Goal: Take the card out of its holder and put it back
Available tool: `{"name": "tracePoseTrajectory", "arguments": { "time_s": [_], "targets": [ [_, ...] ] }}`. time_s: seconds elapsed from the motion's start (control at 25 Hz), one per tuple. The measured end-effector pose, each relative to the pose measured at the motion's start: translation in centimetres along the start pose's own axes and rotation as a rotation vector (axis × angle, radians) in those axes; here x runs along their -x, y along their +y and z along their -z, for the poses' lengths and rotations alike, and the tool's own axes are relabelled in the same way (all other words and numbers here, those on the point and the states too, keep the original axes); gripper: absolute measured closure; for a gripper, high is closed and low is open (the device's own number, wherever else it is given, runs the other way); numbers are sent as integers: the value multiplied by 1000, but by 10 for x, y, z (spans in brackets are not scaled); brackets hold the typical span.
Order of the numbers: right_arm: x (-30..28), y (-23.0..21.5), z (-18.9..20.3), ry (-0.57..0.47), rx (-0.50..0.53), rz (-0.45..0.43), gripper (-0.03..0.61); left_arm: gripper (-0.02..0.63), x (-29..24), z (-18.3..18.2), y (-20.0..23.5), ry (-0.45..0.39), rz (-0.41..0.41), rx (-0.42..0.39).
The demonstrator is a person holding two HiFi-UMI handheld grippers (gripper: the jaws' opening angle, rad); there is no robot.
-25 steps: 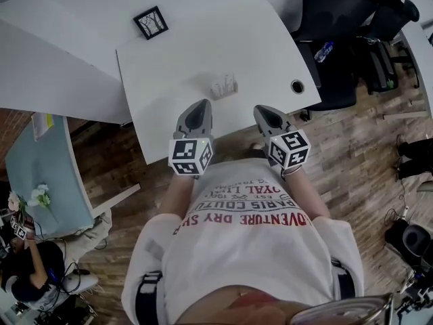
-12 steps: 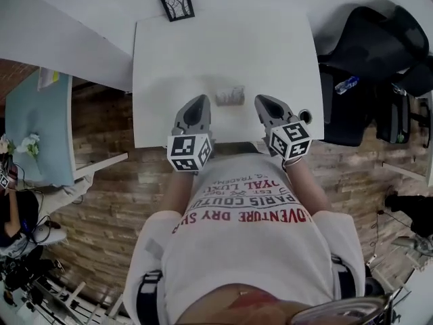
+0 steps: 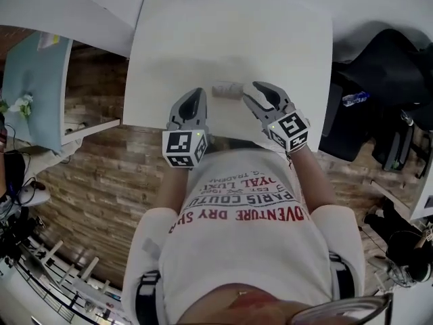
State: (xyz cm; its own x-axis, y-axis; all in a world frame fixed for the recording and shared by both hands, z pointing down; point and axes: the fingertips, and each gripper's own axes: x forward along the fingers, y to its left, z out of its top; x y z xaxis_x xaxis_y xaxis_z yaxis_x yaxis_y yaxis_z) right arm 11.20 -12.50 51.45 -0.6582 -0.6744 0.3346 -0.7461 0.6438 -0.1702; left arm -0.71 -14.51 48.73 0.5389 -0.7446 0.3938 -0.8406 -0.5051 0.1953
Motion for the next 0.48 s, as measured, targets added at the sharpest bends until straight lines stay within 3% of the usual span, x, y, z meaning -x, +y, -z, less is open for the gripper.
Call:
{"name": "tracePoseTrajectory", "arguments": {
  "time_s": [0.28,0.48],
  "targets": [
    [-24,-7,18,86,50,-209,414,589,-8,15,4,38,-64,31],
    [-37,-6,25,122,82,-311,414,589,-12,26,1,59,-91,43]
  ]
}}
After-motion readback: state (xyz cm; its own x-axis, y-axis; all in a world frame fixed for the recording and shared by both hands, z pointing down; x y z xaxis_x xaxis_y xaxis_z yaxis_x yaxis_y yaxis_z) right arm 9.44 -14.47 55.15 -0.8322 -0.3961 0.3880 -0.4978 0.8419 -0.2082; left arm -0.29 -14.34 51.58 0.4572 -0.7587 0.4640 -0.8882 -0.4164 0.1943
